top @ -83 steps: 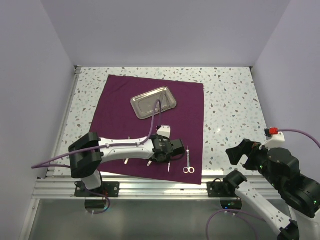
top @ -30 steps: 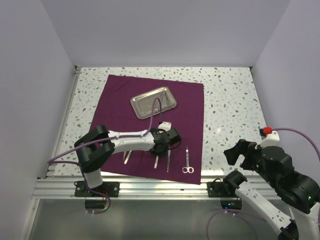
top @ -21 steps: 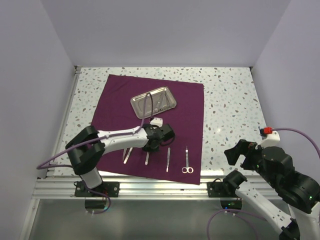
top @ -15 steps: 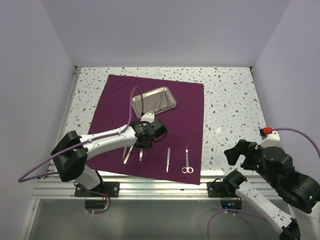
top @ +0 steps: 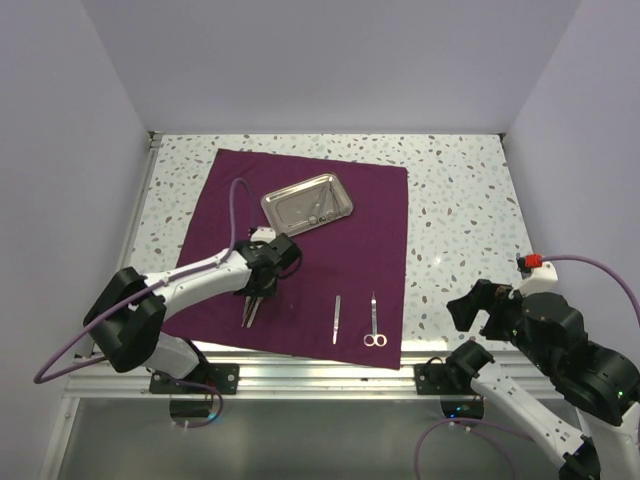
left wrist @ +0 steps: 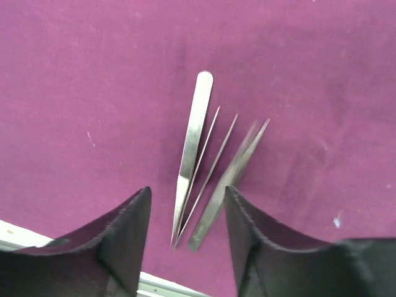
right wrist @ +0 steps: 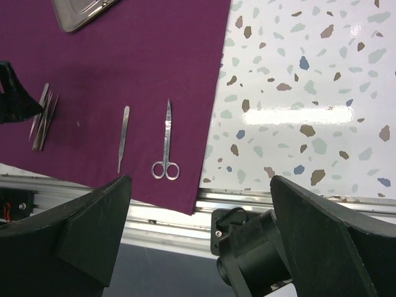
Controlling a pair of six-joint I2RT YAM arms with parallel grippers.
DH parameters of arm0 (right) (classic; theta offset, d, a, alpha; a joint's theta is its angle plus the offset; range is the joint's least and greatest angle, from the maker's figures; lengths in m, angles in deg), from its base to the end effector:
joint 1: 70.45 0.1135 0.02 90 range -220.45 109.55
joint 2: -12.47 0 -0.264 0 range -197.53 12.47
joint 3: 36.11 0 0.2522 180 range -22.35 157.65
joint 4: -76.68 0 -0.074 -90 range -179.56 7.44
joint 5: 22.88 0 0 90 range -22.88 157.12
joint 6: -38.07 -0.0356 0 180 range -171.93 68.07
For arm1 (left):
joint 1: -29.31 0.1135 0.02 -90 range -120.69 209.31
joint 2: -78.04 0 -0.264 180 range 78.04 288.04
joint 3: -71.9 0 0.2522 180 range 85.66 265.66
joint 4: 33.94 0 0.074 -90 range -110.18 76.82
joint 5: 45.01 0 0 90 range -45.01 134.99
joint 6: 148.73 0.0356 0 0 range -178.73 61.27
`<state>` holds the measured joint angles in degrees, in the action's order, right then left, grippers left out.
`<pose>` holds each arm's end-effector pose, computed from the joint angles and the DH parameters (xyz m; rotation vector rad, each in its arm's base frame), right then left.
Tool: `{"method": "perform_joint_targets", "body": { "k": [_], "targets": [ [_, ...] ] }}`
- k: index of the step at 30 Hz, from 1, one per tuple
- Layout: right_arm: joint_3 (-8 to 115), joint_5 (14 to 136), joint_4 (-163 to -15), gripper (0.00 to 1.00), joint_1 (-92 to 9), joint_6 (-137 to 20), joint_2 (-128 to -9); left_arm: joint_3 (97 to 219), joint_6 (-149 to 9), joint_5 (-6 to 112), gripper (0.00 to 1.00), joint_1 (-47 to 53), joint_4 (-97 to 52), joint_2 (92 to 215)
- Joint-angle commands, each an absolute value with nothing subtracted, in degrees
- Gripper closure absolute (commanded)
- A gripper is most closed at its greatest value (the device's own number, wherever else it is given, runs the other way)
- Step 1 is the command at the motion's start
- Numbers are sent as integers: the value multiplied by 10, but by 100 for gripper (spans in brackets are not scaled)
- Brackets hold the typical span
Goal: Open and lay out the surgical kit
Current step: Place the medical item in the surgical kit, then move the medical item into the surgical kit.
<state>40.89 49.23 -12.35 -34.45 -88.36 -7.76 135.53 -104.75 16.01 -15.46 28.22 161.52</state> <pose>0.0062 -0.0090 0.3551 0.1876 2.1539 0.4004 0.1838 -0.1581 0.1860 -0.0771 2.6634 0.3510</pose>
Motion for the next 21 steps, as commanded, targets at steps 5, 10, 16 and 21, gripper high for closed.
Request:
{"method": "perform_joint_targets", "body": {
  "k": [5,10,16,21],
  "targets": [
    [412,507,-57,2,-342,-892,-82,1408,-1030,176,40,-153,256,1586],
    [411,509,-53,1,-342,-896,-77,1491,-1054,181,44,-209,263,1614],
    [412,509,-51,2,-342,-901,-75,1613,-1108,192,53,-318,287,1775],
    [423,505,-34,1,-342,-903,-71,1650,-1141,208,57,-356,281,1861]
  ]
}}
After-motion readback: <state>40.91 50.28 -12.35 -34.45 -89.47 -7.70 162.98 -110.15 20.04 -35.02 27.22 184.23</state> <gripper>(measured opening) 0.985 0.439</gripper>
